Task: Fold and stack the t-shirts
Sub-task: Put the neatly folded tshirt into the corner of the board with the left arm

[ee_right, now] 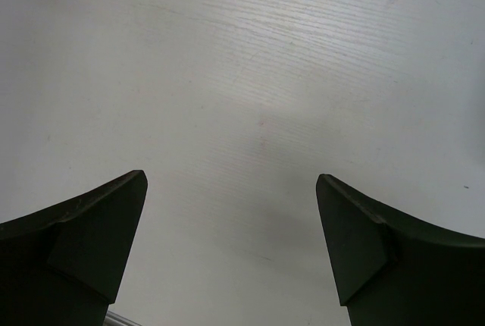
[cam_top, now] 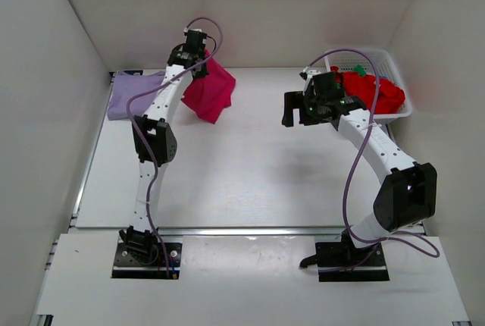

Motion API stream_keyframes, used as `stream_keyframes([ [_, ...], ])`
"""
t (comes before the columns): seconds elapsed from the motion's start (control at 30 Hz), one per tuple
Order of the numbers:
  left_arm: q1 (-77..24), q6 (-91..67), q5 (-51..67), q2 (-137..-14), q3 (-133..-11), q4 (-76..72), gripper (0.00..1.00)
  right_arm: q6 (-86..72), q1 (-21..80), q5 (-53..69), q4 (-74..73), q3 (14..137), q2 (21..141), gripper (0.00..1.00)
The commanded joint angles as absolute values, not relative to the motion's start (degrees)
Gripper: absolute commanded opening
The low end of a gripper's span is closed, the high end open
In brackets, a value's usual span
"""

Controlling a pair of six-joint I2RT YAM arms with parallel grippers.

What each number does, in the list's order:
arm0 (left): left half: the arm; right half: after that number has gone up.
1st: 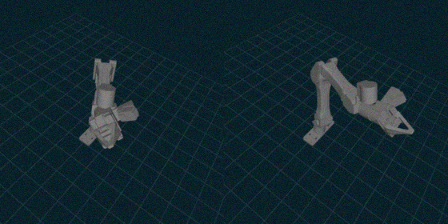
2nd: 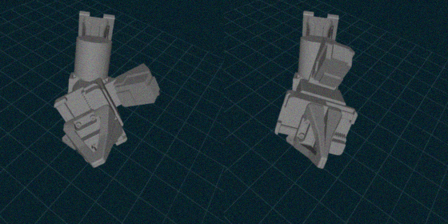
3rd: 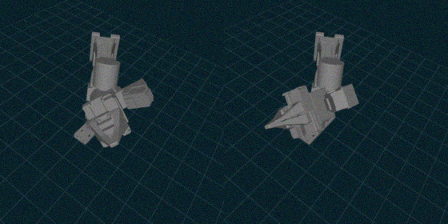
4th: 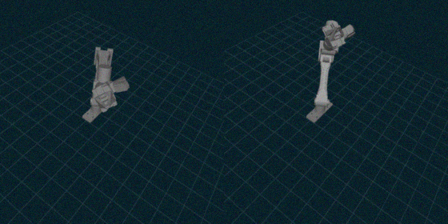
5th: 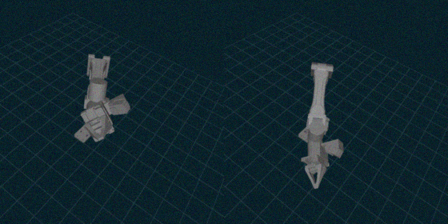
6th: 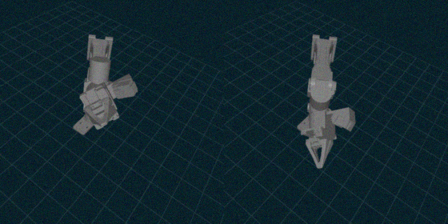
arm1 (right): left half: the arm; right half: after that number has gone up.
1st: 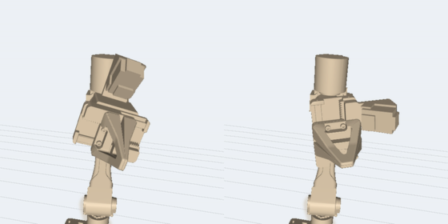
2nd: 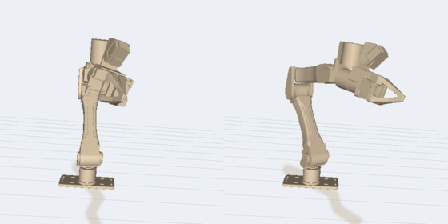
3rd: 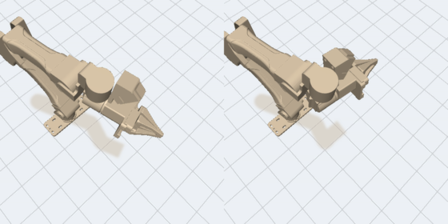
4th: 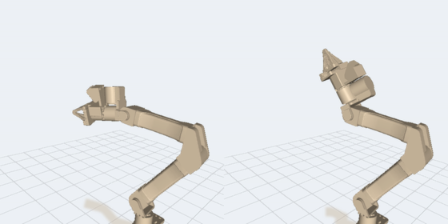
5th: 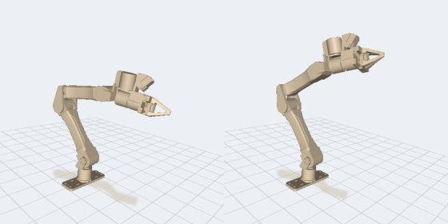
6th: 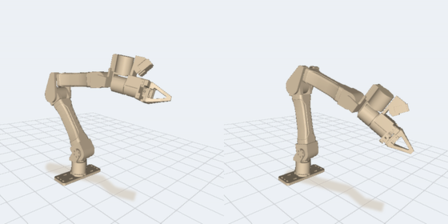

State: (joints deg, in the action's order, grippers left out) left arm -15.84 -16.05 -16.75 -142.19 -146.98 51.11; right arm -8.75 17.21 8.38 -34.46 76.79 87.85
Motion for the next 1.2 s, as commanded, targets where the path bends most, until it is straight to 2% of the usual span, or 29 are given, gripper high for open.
stream_keyframes([
  [0.0, -11.44, -15.38, -18.02, -141.14, -150.9, 57.38, 0.0, -8.26, 16.7, 9.49, -31.55, 76.29, 85.7, 0.92],
  [0.03, -11.25, -14.95, -18.37, -141.76, -153.95, 57.91, 0.0, -8.44, 16.44, 9.32, -31.38, 75.94, 85.78, 0.92],
  [0.3, -4.93, -12.14, -12.58, -140.37, -152.84, 55.9, 0.0, -8.26, 16.09, 11.25, -30.32, 75.67, 86.92, 0.92],
  [0.97, 6.14, -8.88, -10.29, -136.15, -153.98, 51.6, 0.0, -9.4, 18.63, 11.34, -29.79, 75.06, 91.05, 0.92],
  [1.17, 8.7, -9.23, -9.58, -139.04, -154.95, 49.66, 0.0, -9.76, 19.95, 10.81, -31.38, 76.38, 92.2, 0.92],
])
